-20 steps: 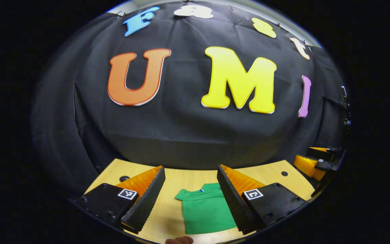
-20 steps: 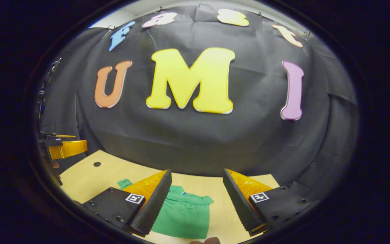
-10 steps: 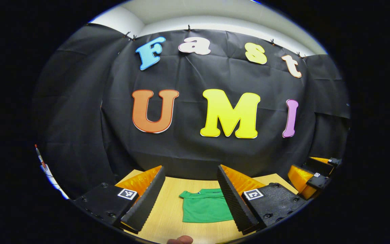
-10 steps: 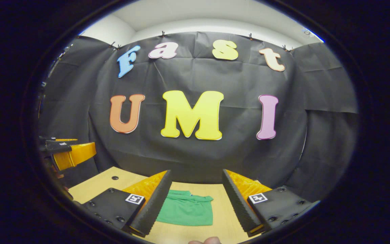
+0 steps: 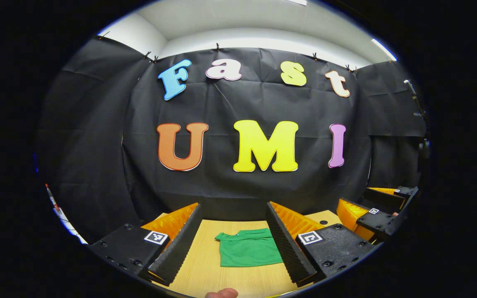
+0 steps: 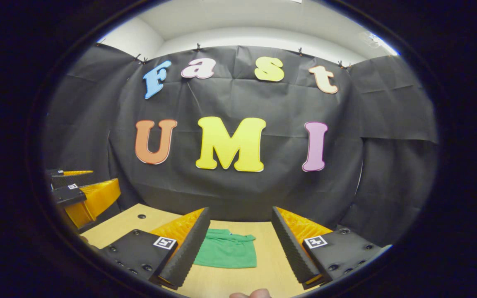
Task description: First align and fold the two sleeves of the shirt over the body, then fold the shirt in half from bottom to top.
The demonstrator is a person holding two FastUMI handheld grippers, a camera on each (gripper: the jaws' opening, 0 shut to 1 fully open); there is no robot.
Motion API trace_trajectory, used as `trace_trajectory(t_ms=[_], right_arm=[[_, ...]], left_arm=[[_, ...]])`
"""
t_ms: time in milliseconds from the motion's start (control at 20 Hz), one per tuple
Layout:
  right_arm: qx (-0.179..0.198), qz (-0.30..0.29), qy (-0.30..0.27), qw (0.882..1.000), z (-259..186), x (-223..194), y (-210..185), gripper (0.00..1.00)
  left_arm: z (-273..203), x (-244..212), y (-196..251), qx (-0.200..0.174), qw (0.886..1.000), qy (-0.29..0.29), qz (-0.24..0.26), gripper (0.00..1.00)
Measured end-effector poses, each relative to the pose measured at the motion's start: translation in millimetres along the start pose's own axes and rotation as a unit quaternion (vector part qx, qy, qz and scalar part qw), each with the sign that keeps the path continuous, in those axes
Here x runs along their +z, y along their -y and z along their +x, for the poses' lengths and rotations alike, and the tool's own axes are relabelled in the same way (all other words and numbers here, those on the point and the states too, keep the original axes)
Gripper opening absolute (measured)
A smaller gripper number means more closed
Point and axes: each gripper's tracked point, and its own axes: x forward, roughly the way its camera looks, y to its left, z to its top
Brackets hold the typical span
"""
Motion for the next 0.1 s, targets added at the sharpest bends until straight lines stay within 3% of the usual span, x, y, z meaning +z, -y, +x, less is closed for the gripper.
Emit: trace_trajectory(t_ms=[100], right_arm=[[0.003, 0.003, -0.001, 1.000, -0.2, -1.1, -2.2, 0.93]], left_arm=[[2.3, -0.3, -2.1, 0.002, 1.000, -0.004, 0.001, 0.98]])
